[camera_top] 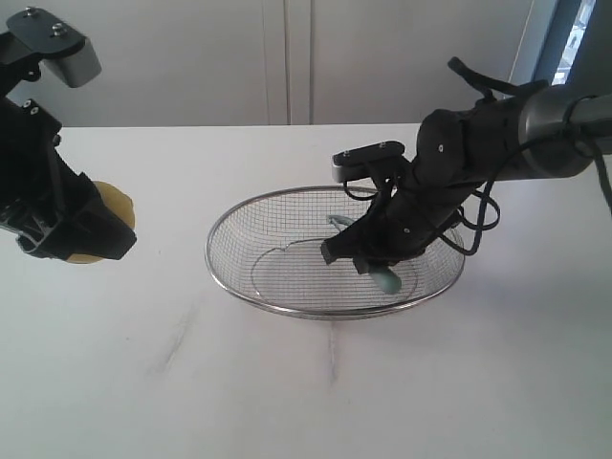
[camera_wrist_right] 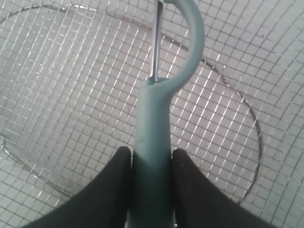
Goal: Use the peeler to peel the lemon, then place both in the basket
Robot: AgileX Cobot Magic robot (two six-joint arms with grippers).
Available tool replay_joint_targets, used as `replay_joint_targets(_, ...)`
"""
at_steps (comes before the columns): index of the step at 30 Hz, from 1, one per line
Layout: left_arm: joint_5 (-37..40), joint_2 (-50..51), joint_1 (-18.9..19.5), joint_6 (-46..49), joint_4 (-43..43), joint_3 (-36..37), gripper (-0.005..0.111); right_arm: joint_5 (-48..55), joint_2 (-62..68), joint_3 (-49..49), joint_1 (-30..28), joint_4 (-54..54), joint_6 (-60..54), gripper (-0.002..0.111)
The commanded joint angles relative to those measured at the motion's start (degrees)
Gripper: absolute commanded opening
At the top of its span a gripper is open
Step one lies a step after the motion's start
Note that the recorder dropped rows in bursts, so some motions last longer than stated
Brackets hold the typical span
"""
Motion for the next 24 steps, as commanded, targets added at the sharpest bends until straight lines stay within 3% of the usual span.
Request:
replay_joint_targets(1, 0.4, -0.5, -0.4, -0.4, -1.0, -0.5, 0.000, -0.2, 1.3, 0.1, -0.1, -0.1, -2.6, 0.009)
replay_joint_targets(8, 0.4, -0.5, -0.4, -0.4, -1.0, -0.5, 0.000, -0.2, 2.5, 0.1, -0.1, -0.1, -2.6, 0.045)
replay_joint_targets(14, 0.4, -0.5, -0.4, -0.4, -1.0, -0.5, 0.000, -0.2, -0.6, -0.1, -0.1, 0.0, -2.6, 0.058)
replay_joint_targets(21, 0.5, -0.5, -0.4, -0.4, -1.0, -0.5, 0.000, 3.8, -14.5, -0.1, -0.1, 0.0, -2.6, 0.056)
replay_joint_targets(22, 0.5, -0.5, -0.4, -0.4, -1.0, -0.5, 0.000, 5.5, -16.6, -0.1, -0.1, 0.0, -2.6, 0.051)
replay_joint_targets(24, 0.5, -0.5, -0.4, -0.4, -1.0, -0.5, 0.000, 8.5, -21.6, 0.3, -0.1, -0.9, -2.7, 0.028)
